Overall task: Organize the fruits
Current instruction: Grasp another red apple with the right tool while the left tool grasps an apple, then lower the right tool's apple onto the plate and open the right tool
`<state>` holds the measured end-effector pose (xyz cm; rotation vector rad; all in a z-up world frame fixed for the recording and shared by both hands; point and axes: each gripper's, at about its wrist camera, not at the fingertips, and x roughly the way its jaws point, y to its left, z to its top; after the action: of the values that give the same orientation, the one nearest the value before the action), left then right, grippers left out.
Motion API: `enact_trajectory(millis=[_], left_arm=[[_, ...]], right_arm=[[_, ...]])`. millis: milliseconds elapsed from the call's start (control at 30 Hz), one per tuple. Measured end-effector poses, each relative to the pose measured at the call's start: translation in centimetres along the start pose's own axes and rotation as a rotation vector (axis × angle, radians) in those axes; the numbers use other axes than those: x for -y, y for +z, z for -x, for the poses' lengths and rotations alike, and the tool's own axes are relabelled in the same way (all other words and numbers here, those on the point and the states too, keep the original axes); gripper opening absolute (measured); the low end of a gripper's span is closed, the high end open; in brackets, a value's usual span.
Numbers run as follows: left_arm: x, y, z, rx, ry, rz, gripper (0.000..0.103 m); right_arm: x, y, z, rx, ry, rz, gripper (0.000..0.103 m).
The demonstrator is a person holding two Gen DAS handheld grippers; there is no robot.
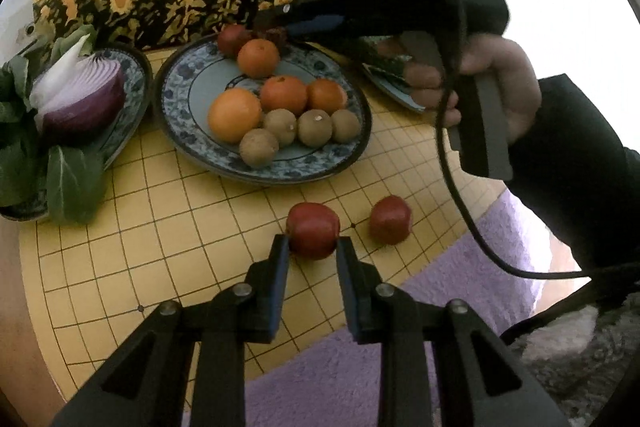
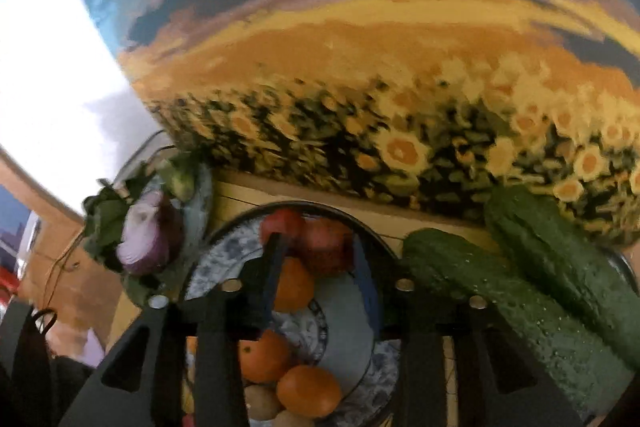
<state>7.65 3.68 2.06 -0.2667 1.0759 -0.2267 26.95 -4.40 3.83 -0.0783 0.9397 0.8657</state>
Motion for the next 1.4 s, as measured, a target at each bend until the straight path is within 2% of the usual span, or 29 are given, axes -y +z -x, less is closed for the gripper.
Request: enact_trajectory(millis=[33,67,233,367,400,433,500,600,667,700,800,867,900,967,1000,1100,1133,1200,1267,1400], left_arm=[[0.0,-0.1,0.0,0.001,-0.003,0.004,0.025],[-0.1,-0.1,0.0,0.004,-0.007,0.008,0.025],[-0.4,0.0,1.1,0.023,-0.038,0.008,0.025],[-0.5,0.1,1.9,0.041,-0.046,0.022,0.023],[-0.6,0.2,2.0,0.047,-0.049,0.03,0.015],[-0.8,0.2,2.2,0.055,-0.059,0.041,0.014],[-1.3,0.2,2.3,0.054,-0.064,0.061,0.014],[-1.6,0.1,1.9,0.022,-0.029,0.078,0.015],[-1.5,-0.2,1.9,0.02,-0.043,0.087,0.034],[-1.5,-0.3,2.2,0.025,-0.06,0.084,0.049],[-0.9,-0.6,2.5,0.031,-0.099,0.061,0.051],[-0.1,-1.0,2.2,-0.005,-0.122,0.03,0.052],[0.2,-1.0,1.7,-0.034,-0.108,0.013,0.052],[0.7,-1.0,0.5,-0.095,-0.087,0.003,0.051],[0.7,-1.2,0.2,-0.109,-0.067,0.005,0.046],[0.4,-1.2,0.9,-0.075,-0.041,0.026,0.045],[0.2,-1.3,1.1,-0.066,-0.042,0.039,0.04],[-0.1,-1.7,1.4,-0.059,-0.047,0.049,0.033],[-0.3,-1.7,1.4,-0.061,-0.057,0.043,0.033],[-0.5,-1.2,1.5,-0.058,-0.084,0.032,0.032]], right_arm=[[0.1,0.0,0.3,0.015,0.017,-0.004,0.054],[0.2,-0.1,0.8,0.036,0.026,-0.012,0.055],[1.4,-0.6,2.7,0.074,0.034,-0.072,0.056],[1.1,-1.9,5.3,0.098,0.013,-0.062,0.056],[1.0,-2.4,5.8,0.095,0.012,-0.062,0.056],[0.8,-3.1,6.3,0.087,0.015,-0.066,0.056],[1.0,-5.0,7.3,0.056,0.023,-0.088,0.056],[0.2,-8.8,7.1,-0.052,0.039,-0.096,0.056],[-1.0,-11.1,7.0,-0.11,0.079,-0.084,0.056],[-1.5,-11.9,6.8,-0.127,0.103,-0.082,0.056],[-2.9,-13.7,5.9,-0.161,0.129,-0.053,0.056],[-3.7,-14.1,5.3,-0.166,0.13,-0.017,0.044],[-4.1,-14.3,4.9,-0.172,0.128,-0.002,0.031],[-4.8,-14.4,4.6,-0.184,0.105,0.036,0.031],[-5.1,-14.4,4.6,-0.191,0.095,0.059,0.031],[-5.5,-14.2,4.8,-0.208,0.089,0.081,0.03],[-5.5,-13.8,5.3,-0.194,0.093,0.083,0.03],[-5.4,-12.6,6.5,-0.136,0.095,0.087,0.03],[-4.9,-10.9,7.7,-0.052,0.086,0.076,0.03],[-3.5,-6.2,7.5,0.07,-0.018,0.065,0.03]])
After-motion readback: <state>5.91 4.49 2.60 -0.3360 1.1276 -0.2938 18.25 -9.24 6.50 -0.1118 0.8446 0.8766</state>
